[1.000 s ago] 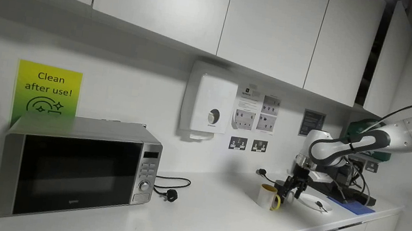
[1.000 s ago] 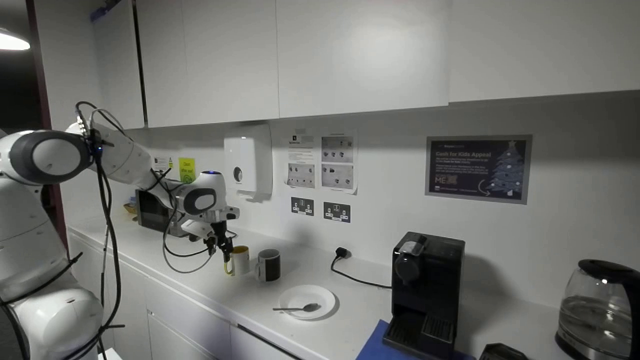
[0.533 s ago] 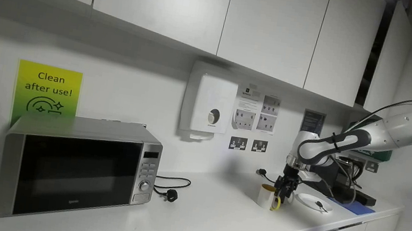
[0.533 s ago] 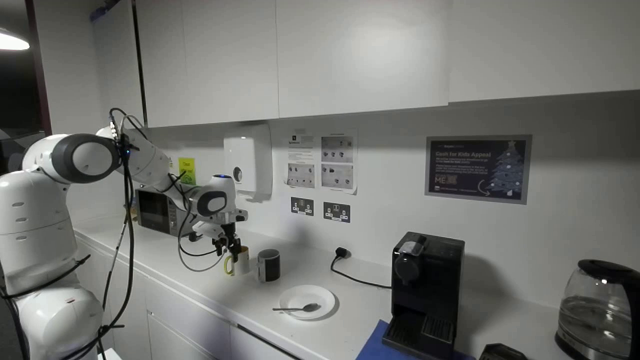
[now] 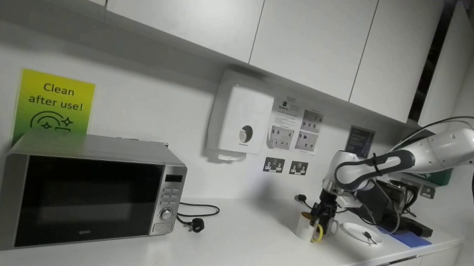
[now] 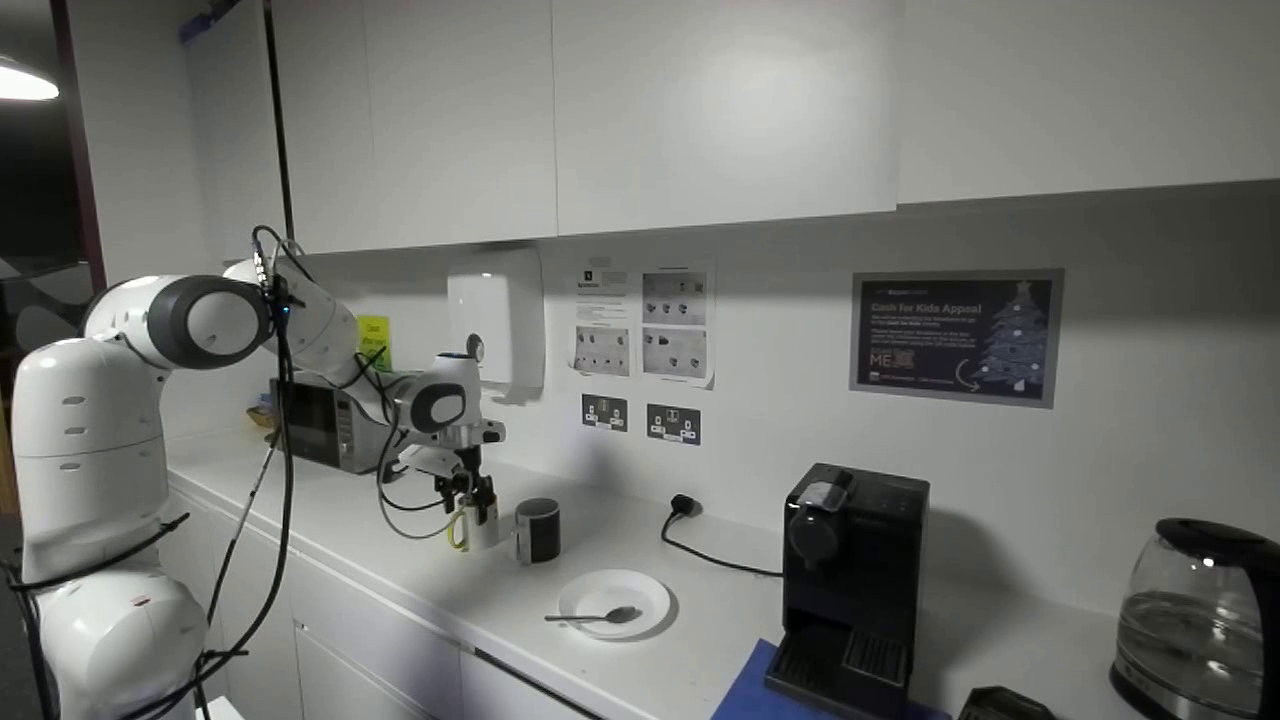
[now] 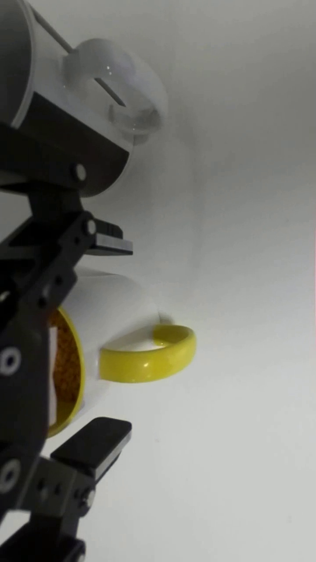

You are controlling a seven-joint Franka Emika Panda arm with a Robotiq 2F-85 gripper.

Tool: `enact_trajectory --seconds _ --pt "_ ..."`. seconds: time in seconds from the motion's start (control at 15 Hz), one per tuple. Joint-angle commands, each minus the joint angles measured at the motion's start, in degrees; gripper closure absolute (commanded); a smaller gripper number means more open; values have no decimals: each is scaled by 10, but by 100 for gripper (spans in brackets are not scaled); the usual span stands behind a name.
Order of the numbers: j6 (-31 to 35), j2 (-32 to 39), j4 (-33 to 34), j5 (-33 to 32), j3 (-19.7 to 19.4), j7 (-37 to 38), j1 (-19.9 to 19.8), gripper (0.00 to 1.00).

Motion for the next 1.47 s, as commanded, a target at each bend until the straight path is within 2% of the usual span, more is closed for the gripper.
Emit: enact_trajectory --seconds 0.0,0.2,0.4,0.47,1.0,1.07,1.4 --pt "-24 10 24 -11 -3 4 3 0" --pt "-24 13 25 -5 -1 3 5 1" --pt "-29 13 27 -6 0 6 7 23" --pt "-31 12 26 -8 0 7 8 36" --pt "-60 11 30 -11 6 10 18 97" --pt "-64 12 31 -11 6 9 19 100" --pt "-70 13 32 -11 12 9 28 97"
